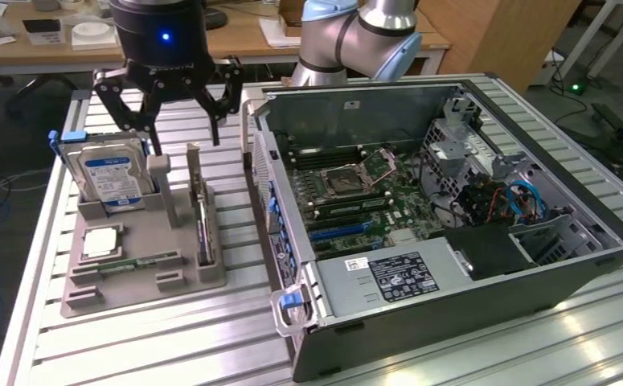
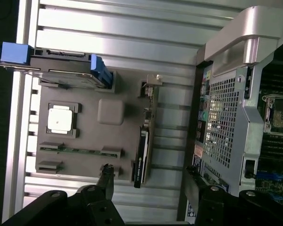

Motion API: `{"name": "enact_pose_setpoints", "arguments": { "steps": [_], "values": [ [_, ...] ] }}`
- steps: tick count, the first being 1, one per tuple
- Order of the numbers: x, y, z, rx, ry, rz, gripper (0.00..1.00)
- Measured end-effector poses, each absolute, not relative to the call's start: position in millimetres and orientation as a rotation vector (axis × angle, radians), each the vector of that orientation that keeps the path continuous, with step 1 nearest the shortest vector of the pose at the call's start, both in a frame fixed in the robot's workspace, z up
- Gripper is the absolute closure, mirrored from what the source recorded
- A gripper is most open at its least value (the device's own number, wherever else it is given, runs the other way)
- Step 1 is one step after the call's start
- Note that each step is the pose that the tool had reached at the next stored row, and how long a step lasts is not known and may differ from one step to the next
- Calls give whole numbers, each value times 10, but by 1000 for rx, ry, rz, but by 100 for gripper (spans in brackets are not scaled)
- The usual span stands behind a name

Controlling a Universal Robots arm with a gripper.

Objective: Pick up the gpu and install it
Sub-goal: 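Pick up the gpu and move the gpu toward the slot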

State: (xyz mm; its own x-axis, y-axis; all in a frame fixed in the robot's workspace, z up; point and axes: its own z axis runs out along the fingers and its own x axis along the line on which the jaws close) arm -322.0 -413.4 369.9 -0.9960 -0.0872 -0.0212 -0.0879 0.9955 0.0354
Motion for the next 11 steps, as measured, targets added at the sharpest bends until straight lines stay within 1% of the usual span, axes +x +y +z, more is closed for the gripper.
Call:
{"name": "enact_pose_setpoints", "arguments": {
  "steps": [4,11],
  "values": [
    [-3218,-4135,3661,-136,3119,39,29],
    [-3218,-4135,3596,-133,3116,38,29]
  ]
}}
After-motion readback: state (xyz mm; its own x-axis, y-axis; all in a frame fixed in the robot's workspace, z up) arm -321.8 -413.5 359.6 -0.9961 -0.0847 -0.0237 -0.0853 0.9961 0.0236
